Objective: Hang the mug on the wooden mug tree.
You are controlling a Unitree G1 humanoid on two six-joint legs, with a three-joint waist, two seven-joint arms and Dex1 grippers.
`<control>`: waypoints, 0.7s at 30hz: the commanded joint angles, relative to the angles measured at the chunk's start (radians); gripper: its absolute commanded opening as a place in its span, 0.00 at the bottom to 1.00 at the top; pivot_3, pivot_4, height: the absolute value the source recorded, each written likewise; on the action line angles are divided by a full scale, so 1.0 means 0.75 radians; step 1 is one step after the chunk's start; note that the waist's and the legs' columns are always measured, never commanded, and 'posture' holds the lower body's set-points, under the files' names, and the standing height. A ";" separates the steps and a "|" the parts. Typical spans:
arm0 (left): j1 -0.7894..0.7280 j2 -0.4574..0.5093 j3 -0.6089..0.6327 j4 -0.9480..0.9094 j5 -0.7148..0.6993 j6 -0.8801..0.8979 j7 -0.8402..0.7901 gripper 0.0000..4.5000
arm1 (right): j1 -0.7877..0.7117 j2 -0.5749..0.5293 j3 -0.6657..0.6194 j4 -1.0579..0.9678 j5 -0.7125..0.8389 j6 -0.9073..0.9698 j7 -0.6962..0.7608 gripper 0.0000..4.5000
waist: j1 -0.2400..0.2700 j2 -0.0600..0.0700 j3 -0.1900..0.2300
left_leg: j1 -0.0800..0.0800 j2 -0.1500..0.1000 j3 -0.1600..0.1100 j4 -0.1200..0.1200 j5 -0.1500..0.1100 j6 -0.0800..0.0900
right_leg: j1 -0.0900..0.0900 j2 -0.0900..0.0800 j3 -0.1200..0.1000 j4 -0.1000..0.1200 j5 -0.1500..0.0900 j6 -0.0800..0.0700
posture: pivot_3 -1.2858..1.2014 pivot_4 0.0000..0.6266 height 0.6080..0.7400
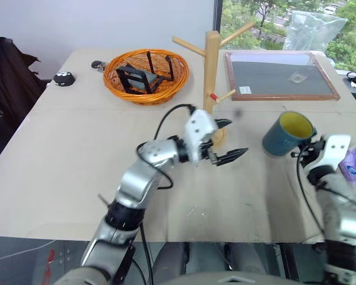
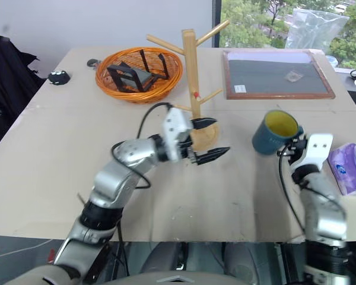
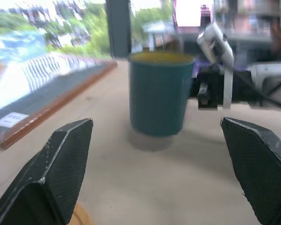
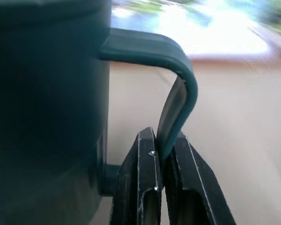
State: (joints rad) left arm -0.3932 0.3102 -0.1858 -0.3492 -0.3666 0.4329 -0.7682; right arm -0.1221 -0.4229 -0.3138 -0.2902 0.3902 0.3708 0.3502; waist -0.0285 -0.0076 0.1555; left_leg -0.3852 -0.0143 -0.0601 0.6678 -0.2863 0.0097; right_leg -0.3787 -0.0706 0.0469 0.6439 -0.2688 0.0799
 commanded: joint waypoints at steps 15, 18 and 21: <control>0.350 0.271 0.538 -0.063 -0.358 -0.111 -0.164 1.00 | -0.811 -0.128 0.397 -0.450 0.393 1.104 -0.143 0.00 | 0.023 -0.004 -0.001 | -0.007 -0.001 -0.007 0.001 0.000 0.000 | -0.003 -0.002 -0.007 -0.002 0.000 -0.001 | 0.52 0.24 0.98; 0.354 0.285 0.560 -0.039 -0.378 -0.126 -0.186 1.00 | -0.847 -0.075 0.409 -0.456 0.391 1.180 -0.186 0.00 | 0.024 -0.005 -0.001 | -0.017 -0.002 -0.009 0.002 0.001 -0.001 | -0.012 -0.003 -0.008 -0.001 0.000 -0.001 | 0.52 0.24 0.98; 0.355 0.283 0.561 -0.033 -0.385 -0.139 -0.187 1.00 | -0.881 -0.025 0.416 -0.419 0.347 1.222 -0.249 0.00 | 0.018 -0.005 -0.001 | -0.017 -0.003 -0.008 0.002 0.001 -0.001 | -0.013 -0.003 -0.008 -0.001 0.000 -0.001 | 0.52 0.24 0.98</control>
State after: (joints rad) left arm -0.1220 0.5152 0.2185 -0.3579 -0.6328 0.3554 -0.9002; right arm -0.7544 -0.4452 0.0060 -0.5874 0.6698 1.2843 0.1908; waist -0.0151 -0.0110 0.1545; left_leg -0.3982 -0.0163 -0.0659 0.6692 -0.2859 0.0090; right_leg -0.3889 -0.0727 0.0408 0.6436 -0.2685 0.0795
